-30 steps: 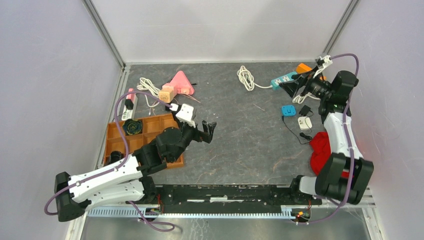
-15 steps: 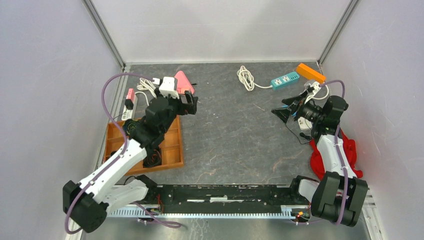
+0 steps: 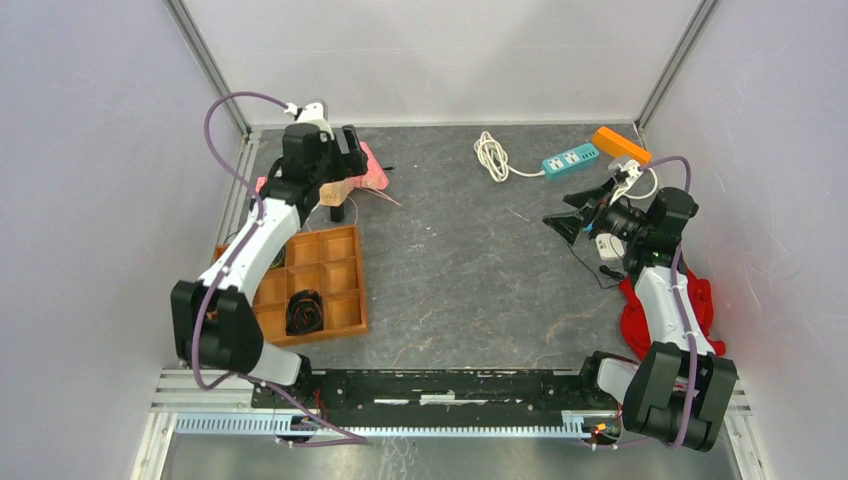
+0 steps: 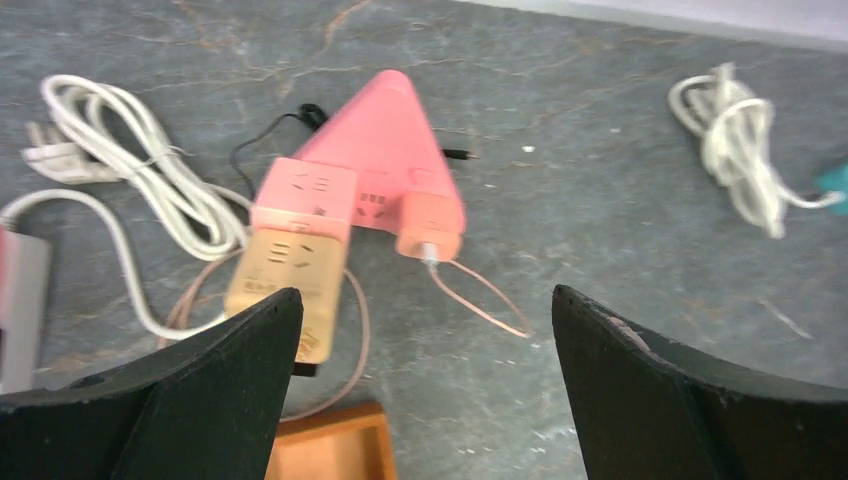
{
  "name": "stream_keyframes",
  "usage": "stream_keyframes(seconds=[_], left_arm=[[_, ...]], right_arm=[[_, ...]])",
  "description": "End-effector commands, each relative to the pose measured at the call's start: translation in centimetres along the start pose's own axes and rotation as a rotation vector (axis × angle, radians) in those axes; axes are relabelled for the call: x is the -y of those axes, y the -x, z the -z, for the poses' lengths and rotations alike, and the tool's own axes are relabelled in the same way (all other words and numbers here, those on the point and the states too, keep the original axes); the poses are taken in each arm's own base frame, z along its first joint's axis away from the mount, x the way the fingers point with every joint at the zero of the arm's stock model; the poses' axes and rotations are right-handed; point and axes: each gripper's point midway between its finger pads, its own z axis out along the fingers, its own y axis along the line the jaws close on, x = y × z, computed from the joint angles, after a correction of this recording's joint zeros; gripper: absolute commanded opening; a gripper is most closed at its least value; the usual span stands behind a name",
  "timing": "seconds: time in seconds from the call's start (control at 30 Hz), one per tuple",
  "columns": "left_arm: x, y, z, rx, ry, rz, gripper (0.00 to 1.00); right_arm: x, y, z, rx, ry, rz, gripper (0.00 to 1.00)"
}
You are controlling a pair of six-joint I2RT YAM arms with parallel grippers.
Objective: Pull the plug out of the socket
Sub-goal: Pick up the socket from the corner of the board.
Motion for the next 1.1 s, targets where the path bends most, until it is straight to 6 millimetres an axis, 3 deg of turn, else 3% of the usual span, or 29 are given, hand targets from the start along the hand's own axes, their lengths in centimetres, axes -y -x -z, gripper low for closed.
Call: stream_keyframes(seconds=[0.0,0.17,0.47,1.07], left_arm=[[-4.6,-1.2,-1.6,-0.132,0.205,-0.233,1.0],[-7.6,-3.7,-2.7,-0.233,0.312,-0.369,1.0],[-9.8,-3.9,-3.9,-0.245,0.305,-0.327,1.0],[-9.6,-8.4,-6.7,-0.365,0.184,-0.254,1.0]], right_arm=[[-0.7,2.1,0.1,0.025,0.023,0.079,0.95],[-0.6,1.8,0.0,0.019,0.026,0.066,0.95],[-0.4,1.1,-0.4,0.006,0.031,0.046,0.95],[-0.4,-0.3,-1.3,-0.041,0.056,0.038,0.94]])
